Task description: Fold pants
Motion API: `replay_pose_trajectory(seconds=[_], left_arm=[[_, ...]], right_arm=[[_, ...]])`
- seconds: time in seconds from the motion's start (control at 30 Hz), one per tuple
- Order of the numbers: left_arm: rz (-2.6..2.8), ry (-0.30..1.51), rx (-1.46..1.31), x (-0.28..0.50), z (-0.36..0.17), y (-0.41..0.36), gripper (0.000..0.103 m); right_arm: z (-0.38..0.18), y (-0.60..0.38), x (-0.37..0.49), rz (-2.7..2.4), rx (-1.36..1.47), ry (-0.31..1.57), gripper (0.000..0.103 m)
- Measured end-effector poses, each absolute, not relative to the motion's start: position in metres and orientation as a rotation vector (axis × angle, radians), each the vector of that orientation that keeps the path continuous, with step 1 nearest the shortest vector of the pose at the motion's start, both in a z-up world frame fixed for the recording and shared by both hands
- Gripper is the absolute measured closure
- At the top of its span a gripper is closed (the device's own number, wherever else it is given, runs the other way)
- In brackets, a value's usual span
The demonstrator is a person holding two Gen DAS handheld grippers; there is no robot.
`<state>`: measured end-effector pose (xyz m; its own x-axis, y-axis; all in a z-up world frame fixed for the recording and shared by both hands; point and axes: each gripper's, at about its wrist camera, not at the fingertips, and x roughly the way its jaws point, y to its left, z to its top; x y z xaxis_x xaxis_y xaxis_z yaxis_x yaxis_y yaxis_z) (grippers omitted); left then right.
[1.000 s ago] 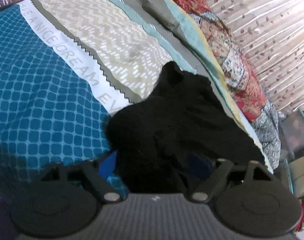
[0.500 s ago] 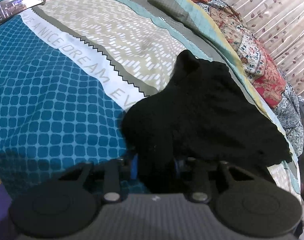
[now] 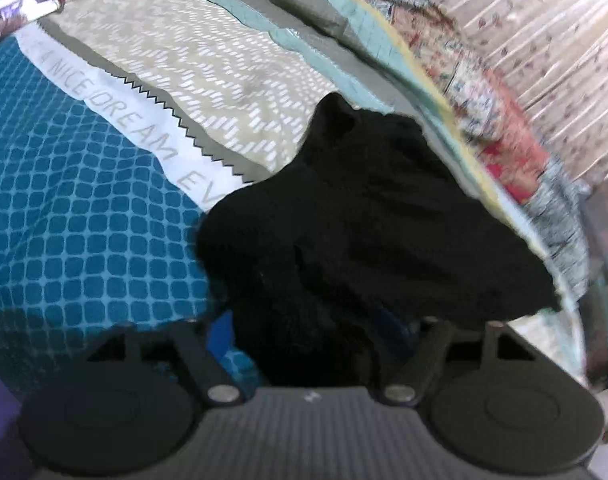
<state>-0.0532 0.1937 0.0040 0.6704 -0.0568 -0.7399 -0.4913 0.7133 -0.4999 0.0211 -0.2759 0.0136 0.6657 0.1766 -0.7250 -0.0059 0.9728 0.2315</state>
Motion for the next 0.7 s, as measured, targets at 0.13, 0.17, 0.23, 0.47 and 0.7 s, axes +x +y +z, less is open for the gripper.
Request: replay_pose_trajectory(seconds=[0.13,0.17,0.23,0.47,0.7], left_arm=[[0.322,0.847,-0.714,-0.053,-0.003,0.197,0.078],[0.322,0.849,-0.720,-0.053,-0.004,0.198,0.079],[0.323,0.852,-0.720,-0.054,-0.004,0.199,0.079],[0.337,0.861,-0.709,-0.051,-0.003,0.197,0.079],[0.338,0.861,-0.716,-0.051,-0.003,0.198,0.078]], right_arm=[[0.015,-0.278,0.020,0.108,0.230,0.833,0.042],[0.015,-0.279,0.019,0.109,0.238,0.831,0.042],[0.018,-0.281,0.018,0.111,0.253,0.818,0.042],[0.035,-0.288,0.010,0.113,0.267,0.704,0.042],[0.010,-0.286,0.020,0.073,0.236,0.826,0.042]])
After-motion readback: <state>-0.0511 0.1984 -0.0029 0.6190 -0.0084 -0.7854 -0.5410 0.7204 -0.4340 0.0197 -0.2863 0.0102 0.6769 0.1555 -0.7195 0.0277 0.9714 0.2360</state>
